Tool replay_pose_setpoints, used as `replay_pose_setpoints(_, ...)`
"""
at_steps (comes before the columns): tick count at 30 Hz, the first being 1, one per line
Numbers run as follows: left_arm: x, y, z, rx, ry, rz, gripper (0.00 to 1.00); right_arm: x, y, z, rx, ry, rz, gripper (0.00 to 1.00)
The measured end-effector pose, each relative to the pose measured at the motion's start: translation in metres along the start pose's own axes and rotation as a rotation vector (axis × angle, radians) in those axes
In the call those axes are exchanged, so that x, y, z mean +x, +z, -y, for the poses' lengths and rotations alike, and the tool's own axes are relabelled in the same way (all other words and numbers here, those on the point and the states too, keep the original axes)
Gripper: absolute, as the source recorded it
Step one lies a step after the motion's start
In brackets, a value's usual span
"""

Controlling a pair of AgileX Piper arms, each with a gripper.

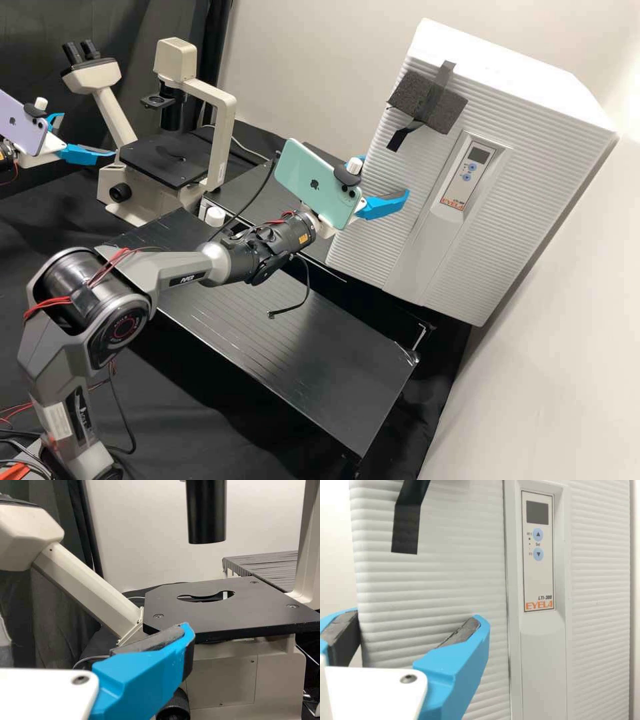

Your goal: Open the incubator door.

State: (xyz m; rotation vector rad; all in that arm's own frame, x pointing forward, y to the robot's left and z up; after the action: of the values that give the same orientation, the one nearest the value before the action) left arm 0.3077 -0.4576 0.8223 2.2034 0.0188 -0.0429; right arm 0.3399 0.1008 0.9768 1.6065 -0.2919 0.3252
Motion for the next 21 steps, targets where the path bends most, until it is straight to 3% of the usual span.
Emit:
replay_pose_setpoints(14, 0.000, 0.000, 0.000, 0.000, 0.000, 0.000, 1.00, -0.002, 0.002, 0.002, -0.012, -0.009, 0.001, 0.00)
replay_pose_setpoints(21, 0.000, 0.000, 0.000, 0.000, 0.000, 0.000, 1.00, -0.008, 0.011, -0.001, -0.072, -0.008, -0.005, 0.00)
